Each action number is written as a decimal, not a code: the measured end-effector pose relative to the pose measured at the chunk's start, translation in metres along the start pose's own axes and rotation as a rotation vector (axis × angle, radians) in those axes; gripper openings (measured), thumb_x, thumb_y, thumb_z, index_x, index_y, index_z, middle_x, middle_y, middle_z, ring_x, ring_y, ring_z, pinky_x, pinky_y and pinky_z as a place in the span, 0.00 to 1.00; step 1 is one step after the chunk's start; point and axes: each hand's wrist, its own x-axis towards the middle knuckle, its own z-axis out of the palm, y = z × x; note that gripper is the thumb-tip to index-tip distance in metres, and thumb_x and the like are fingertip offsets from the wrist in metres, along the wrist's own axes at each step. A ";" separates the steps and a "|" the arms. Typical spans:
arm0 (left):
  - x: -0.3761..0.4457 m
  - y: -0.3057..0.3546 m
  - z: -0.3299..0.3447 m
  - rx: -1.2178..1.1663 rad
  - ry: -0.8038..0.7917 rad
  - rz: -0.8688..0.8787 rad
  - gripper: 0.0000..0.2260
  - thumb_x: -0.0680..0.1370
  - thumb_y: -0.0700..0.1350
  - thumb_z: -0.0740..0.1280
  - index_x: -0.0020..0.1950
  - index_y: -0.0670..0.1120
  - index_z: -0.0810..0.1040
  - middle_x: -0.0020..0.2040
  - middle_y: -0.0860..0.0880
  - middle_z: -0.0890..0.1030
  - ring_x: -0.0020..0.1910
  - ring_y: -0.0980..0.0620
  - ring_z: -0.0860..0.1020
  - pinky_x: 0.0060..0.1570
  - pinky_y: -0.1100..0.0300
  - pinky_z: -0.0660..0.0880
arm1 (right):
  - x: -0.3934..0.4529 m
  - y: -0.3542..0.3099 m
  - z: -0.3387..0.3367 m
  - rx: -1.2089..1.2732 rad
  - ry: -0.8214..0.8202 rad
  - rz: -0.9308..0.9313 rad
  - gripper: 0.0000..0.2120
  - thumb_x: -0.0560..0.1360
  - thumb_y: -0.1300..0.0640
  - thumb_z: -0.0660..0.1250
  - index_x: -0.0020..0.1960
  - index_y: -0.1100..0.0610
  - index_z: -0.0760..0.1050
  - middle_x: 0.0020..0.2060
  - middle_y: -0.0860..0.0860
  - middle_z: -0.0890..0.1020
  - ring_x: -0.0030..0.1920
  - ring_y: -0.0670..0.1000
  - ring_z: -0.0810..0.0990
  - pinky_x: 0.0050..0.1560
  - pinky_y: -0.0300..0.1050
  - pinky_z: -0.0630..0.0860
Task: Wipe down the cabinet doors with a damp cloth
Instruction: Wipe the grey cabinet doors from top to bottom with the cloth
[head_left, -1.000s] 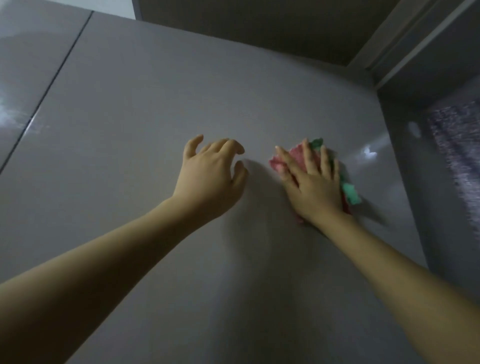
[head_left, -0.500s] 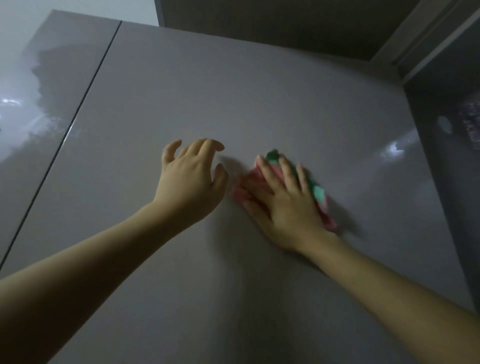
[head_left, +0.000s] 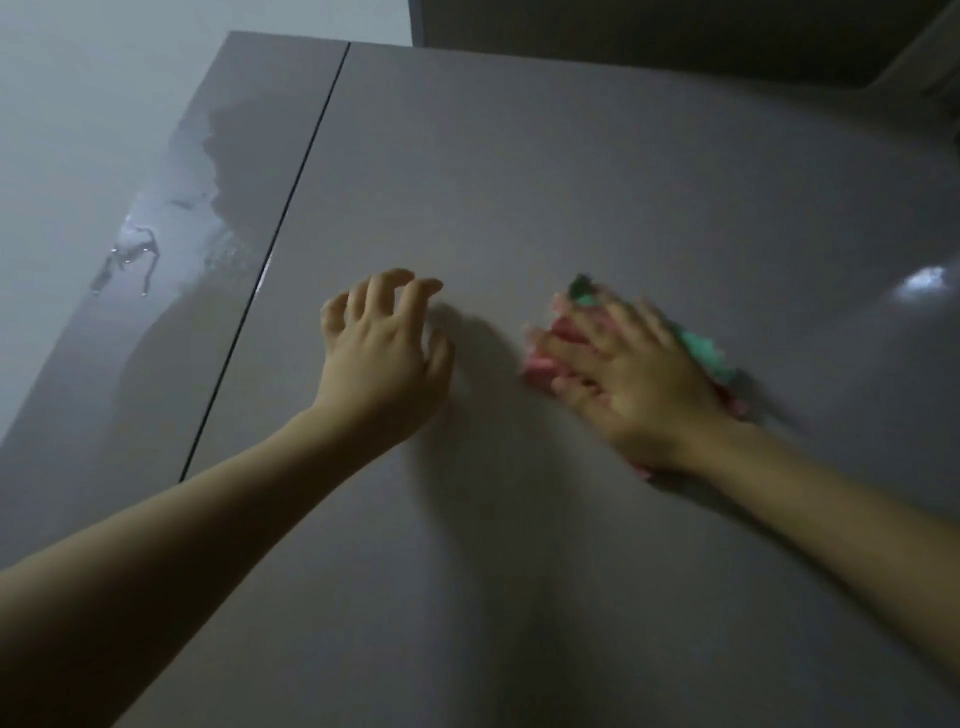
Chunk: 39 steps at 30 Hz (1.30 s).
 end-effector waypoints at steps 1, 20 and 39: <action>-0.002 -0.003 -0.002 0.002 -0.007 -0.006 0.26 0.74 0.54 0.52 0.70 0.48 0.68 0.69 0.44 0.67 0.69 0.43 0.63 0.70 0.50 0.50 | 0.008 0.013 -0.002 -0.011 0.006 0.083 0.27 0.77 0.36 0.42 0.74 0.39 0.51 0.75 0.51 0.62 0.74 0.61 0.58 0.72 0.58 0.51; -0.014 -0.167 -0.058 0.033 0.024 -0.080 0.27 0.74 0.55 0.51 0.70 0.47 0.68 0.71 0.43 0.65 0.70 0.43 0.61 0.70 0.48 0.52 | 0.143 -0.156 0.019 0.076 0.055 0.351 0.29 0.76 0.38 0.40 0.76 0.39 0.50 0.78 0.50 0.53 0.77 0.61 0.48 0.75 0.58 0.40; -0.019 -0.262 -0.055 -0.538 -0.107 -0.593 0.34 0.67 0.74 0.62 0.54 0.45 0.77 0.49 0.48 0.80 0.46 0.47 0.77 0.45 0.56 0.74 | 0.163 -0.208 0.024 0.037 0.000 0.152 0.28 0.78 0.39 0.41 0.76 0.42 0.53 0.76 0.49 0.58 0.76 0.57 0.54 0.74 0.51 0.43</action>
